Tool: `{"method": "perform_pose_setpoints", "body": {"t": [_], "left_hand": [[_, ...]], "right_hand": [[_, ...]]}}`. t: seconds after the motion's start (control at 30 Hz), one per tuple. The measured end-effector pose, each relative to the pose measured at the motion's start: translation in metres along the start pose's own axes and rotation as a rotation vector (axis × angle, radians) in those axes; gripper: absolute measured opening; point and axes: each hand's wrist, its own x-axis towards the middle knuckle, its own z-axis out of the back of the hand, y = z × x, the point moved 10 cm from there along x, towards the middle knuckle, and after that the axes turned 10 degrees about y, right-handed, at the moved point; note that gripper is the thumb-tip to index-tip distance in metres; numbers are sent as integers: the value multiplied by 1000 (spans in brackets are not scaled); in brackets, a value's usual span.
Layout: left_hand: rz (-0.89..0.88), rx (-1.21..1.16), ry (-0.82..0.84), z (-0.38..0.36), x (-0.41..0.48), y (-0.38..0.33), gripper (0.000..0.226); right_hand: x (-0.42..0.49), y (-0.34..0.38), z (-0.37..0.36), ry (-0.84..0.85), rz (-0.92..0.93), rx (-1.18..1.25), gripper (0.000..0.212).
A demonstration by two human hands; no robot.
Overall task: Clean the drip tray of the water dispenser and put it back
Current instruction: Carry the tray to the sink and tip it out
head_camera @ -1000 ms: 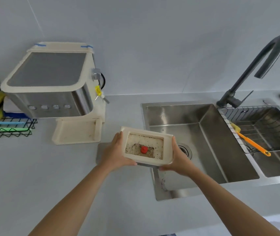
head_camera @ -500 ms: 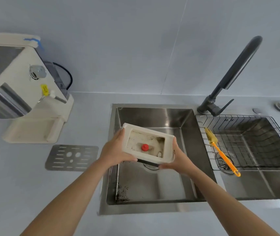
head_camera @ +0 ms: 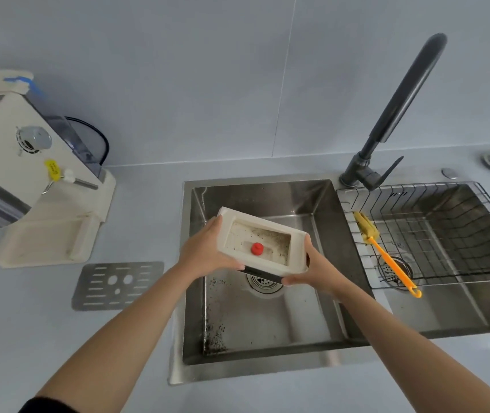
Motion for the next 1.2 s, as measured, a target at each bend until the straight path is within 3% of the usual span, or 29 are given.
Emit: {"method": "perform_pose_setpoints", "body": {"t": [0.3,0.53,0.67,0.83,1.03,1.2], "left_hand": [[-2,-27,5,13,14,-8,87],[-48,-74,12,27,29,-14,81],[-30,-62,16,33,41,-19,94],[18,-49,40,40,57,-27,100],[27,2,63,43,74,-37,95],[79,93,99,40,82,-38,95]], "right_hand": [[6,-12,6,-7,-27,136,86],[19,-9,-2,53,25,326,68],[24,-19,-7,101,-6,470,56],[25,-34,-10,103,-100,615,63],[22,-39,-15,87,-125,789,26],[19,-46,-22,4,-199,963,24]]}}
